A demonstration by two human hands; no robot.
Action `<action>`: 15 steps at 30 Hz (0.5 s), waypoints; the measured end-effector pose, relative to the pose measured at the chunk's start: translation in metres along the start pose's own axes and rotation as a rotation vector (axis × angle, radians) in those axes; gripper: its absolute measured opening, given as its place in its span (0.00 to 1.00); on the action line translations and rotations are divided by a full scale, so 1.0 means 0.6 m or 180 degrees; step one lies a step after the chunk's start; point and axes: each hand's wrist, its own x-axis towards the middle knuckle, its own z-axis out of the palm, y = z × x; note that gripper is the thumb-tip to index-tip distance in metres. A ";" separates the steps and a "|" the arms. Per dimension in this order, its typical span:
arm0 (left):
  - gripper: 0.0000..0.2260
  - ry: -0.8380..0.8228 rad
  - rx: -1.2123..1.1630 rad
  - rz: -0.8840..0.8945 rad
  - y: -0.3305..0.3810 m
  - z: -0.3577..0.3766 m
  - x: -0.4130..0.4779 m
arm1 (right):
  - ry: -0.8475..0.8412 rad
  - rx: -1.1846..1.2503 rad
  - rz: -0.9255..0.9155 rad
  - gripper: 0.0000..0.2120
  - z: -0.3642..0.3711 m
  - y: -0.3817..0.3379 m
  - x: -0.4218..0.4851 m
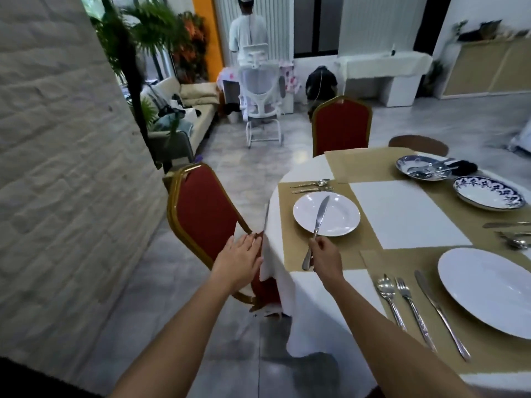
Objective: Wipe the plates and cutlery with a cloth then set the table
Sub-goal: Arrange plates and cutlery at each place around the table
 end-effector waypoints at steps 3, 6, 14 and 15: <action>0.25 0.0059 0.0026 0.0333 -0.059 0.009 0.055 | 0.0202 0.0001 0.0073 0.14 0.051 -0.007 0.024; 0.25 0.0208 0.0032 0.0549 -0.128 0.011 0.107 | 0.0441 -0.0114 0.0062 0.15 0.109 -0.027 0.046; 0.25 0.0503 0.0095 0.1326 -0.292 -0.011 0.221 | 0.1173 -0.0158 0.0303 0.14 0.250 -0.092 0.098; 0.26 0.0487 0.0072 0.1381 -0.306 -0.009 0.239 | 0.1234 -0.0155 0.0343 0.14 0.265 -0.099 0.106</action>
